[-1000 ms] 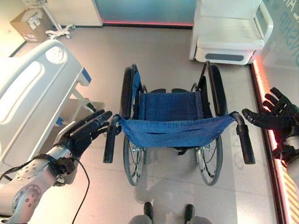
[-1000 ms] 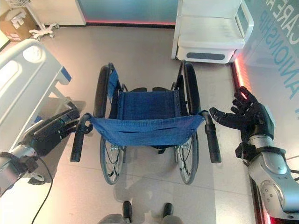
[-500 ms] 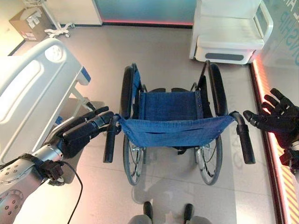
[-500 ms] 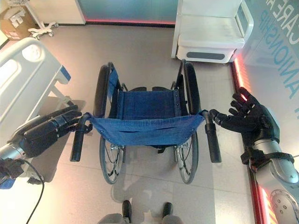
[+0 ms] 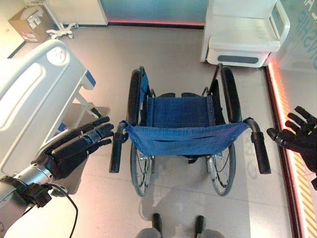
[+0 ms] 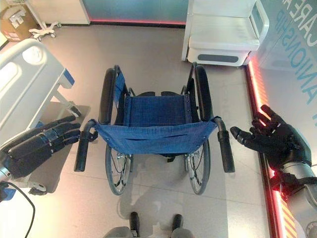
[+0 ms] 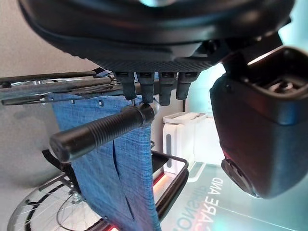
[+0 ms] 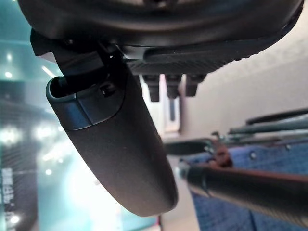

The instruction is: Push the wheelchair next to the bed

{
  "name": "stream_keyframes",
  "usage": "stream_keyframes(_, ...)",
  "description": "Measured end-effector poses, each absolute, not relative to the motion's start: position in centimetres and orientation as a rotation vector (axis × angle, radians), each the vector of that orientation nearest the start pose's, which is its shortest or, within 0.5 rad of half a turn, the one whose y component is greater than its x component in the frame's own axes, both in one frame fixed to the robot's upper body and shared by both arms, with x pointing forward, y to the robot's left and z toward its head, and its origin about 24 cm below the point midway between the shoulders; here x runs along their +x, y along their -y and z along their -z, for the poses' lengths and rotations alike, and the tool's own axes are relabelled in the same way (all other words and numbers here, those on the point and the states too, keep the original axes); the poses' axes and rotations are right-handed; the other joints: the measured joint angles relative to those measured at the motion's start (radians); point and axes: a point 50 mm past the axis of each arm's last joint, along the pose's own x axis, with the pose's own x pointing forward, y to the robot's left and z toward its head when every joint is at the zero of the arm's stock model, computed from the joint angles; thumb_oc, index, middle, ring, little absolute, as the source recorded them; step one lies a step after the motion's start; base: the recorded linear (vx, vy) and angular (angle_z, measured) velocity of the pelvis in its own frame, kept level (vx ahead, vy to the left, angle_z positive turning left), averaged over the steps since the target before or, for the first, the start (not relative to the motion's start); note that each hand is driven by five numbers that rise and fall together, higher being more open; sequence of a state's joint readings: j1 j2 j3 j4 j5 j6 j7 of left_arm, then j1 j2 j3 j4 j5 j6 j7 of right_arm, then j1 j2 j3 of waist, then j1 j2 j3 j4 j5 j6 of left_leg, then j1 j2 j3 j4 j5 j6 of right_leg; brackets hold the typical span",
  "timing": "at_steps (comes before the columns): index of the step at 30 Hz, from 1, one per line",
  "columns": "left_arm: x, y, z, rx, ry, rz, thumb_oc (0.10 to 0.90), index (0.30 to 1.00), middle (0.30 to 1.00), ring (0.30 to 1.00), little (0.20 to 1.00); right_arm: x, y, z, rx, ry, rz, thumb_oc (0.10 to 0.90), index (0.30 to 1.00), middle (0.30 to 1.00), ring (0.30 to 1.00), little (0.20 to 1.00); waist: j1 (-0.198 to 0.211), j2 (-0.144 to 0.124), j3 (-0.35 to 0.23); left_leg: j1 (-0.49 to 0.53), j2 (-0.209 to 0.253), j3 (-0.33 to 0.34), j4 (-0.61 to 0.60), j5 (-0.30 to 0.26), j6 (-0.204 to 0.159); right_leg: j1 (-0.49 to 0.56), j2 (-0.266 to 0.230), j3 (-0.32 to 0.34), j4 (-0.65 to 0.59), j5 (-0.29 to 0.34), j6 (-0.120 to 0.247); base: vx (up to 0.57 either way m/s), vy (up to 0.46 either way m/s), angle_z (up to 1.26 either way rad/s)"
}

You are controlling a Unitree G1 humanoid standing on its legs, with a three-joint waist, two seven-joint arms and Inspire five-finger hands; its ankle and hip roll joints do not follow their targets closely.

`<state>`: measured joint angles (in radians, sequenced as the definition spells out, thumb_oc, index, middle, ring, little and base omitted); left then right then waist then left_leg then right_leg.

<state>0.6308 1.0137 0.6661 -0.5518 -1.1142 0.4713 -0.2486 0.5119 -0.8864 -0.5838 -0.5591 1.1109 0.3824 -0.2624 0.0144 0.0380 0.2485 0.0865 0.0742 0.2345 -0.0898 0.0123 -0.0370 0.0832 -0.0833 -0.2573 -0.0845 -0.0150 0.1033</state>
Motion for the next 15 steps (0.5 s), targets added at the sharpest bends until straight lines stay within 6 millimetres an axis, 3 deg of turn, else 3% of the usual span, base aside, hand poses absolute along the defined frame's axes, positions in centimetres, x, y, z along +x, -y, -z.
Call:
stream_keyframes(6, 16.2, -29.6, -17.7, 0.098, -0.299, 0.246, 0.8, 0.9, 0.9, 0.9, 0.9, 17.0, 30.7, -16.8, 0.004, -0.163, 0.212, 0.8, 0.9, 0.9, 0.9, 0.9, -0.002, 0.003, -0.002, -0.026, -0.003, 0.004, 0.011, 0.002, 0.003, -0.022, -0.004, 0.0, 0.002, 0.005, 0.001, -0.05, 0.014, 0.01)
stream_keyframes(15, 17.7, -28.7, -17.5, 0.137, -0.315, 0.255, 0.8, 0.9, 0.9, 0.9, 0.9, 18.5, 28.4, -15.7, 0.013, -0.223, 0.08, 0.8, 0.9, 0.9, 0.9, 0.9, 0.001, 0.006, -0.005, -0.037, -0.008, 0.013, 0.012, 0.007, 0.01, -0.033, -0.01, 0.002, 0.003, 0.012, 0.004, 0.0, 0.0, 0.0)
